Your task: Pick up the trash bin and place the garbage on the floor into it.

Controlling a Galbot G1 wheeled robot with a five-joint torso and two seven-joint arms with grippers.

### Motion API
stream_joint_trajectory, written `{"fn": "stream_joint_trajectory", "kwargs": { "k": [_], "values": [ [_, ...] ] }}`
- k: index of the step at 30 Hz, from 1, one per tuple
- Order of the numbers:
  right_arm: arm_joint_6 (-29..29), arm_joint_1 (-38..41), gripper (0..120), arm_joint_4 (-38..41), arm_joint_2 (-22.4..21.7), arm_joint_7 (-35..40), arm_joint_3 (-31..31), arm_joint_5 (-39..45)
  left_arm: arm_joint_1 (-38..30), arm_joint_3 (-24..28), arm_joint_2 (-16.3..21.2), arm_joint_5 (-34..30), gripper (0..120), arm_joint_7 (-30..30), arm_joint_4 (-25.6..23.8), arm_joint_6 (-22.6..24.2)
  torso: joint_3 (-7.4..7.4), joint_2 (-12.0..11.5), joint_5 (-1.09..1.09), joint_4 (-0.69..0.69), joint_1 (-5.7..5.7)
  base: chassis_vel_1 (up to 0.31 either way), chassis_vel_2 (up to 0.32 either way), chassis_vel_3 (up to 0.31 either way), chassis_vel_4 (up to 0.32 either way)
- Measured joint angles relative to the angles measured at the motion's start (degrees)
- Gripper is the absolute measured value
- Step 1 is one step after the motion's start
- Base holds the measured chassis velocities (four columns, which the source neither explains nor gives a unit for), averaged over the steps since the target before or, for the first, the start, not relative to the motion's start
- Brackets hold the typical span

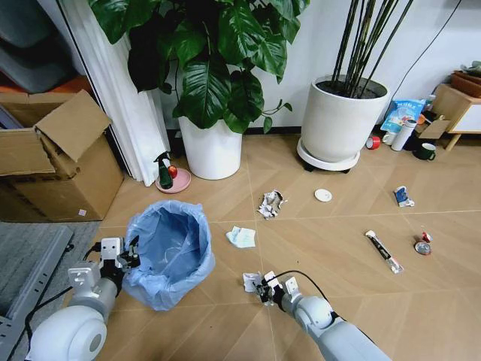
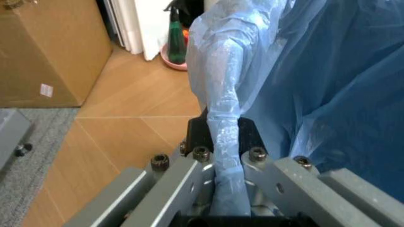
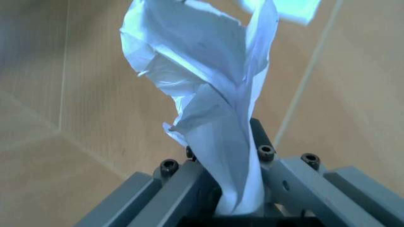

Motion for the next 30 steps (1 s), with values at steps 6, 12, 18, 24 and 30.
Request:
{"fn": "stream_joint_trajectory", "kwargs": {
  "k": [6, 12, 18, 24, 30],
  "values": [
    [2.09, -1.54, 0, 5.52, -0.63, 0.20, 5.52, -1.52, -1.51, 1.04, 3.07, -3.33, 0, -0.20, 1.30, 1.38, 0.00, 0.00, -0.01, 0.00, 0.00, 0.000, 0.000, 0.000, 0.000],
    [2.78, -0.62, 0, 11.47, -1.38, 0.85, 9.48, 0.31, -4.53, 2.37, 7.31, -9.10, 0, -1.27, 3.22, 4.44, 0.00, 0.00, 0.01, 0.00, 0.00, 0.000, 0.000, 0.000, 0.000],
    [1.31, 3.26, 0, 20.72, -5.12, 1.36, 10.57, 4.57, -8.33, 4.22, 11.60, -15.34, 0, -1.66, 7.39, 7.52, 0.00, 0.00, 0.00, 0.00, 0.00, 0.000, 0.000, 0.000, 0.000],
    [-2.26, 13.87, 0, 27.75, -10.65, 3.44, 4.00, 15.04, -11.61, 6.52, 14.03, -18.87, 0, -0.38, 11.08, 10.11, 0.01, 0.00, 0.02, 0.00, 0.00, 0.000, 0.000, 0.000, 0.000],
    [-4.17, 25.52, 0, 29.52, -9.20, 6.34, -6.69, 24.09, -13.77, 8.12, 15.19, -19.27, 0, 1.09, 13.62, 11.36, 0.00, 0.00, 0.00, -0.01, 0.00, 0.000, 0.000, 0.000, 0.000]
  ]
}}
